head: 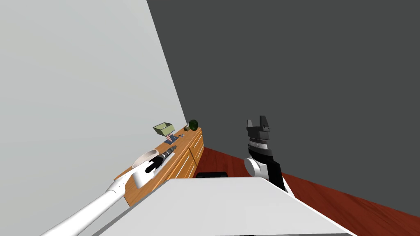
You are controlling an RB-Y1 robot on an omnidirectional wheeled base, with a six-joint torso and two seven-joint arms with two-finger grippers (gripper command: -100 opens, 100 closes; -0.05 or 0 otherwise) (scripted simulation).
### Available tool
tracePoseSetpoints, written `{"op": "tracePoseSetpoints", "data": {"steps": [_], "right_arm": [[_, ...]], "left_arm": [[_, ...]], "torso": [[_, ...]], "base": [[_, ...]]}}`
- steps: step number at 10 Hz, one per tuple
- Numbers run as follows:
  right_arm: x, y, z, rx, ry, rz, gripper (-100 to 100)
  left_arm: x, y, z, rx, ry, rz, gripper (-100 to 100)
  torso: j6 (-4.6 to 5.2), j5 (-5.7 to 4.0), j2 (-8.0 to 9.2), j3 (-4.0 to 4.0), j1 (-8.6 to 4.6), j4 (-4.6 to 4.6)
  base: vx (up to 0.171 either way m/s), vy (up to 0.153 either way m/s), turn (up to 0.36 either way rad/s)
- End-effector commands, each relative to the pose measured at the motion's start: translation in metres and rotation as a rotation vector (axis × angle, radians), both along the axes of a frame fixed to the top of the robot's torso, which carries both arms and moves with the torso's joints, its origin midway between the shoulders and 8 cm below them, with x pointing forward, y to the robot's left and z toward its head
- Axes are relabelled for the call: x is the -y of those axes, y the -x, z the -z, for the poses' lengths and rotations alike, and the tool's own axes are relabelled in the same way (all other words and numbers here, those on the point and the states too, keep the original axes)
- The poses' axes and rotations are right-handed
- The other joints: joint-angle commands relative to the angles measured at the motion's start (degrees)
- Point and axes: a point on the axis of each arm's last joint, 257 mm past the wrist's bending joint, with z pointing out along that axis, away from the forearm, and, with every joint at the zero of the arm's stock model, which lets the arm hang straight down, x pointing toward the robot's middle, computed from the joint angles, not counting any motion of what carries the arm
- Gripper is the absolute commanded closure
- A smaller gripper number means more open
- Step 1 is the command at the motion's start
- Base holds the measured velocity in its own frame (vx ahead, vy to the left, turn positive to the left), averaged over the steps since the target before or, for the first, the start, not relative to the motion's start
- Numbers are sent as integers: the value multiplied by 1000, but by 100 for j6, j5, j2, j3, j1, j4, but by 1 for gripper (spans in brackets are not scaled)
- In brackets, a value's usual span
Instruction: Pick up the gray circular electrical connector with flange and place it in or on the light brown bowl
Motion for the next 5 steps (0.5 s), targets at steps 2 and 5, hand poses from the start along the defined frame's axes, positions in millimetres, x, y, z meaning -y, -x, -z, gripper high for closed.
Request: {"op": "tracePoseSetpoints", "data": {"steps": [2, 5], "right_arm": [[0, 0, 0, 0, 0, 0, 0], [0, 0, 0, 0, 0, 0, 0]], "left_arm": [[-2, 8, 7, -25, -11, -3, -100], [-6, 4, 12, -18, -20, -14, -100]], "torso": [[-1, 1, 8, 4, 1, 1], [2, -9, 63, 36, -43, 14]], "base": [[115, 89, -2], [20, 9, -43]]}}
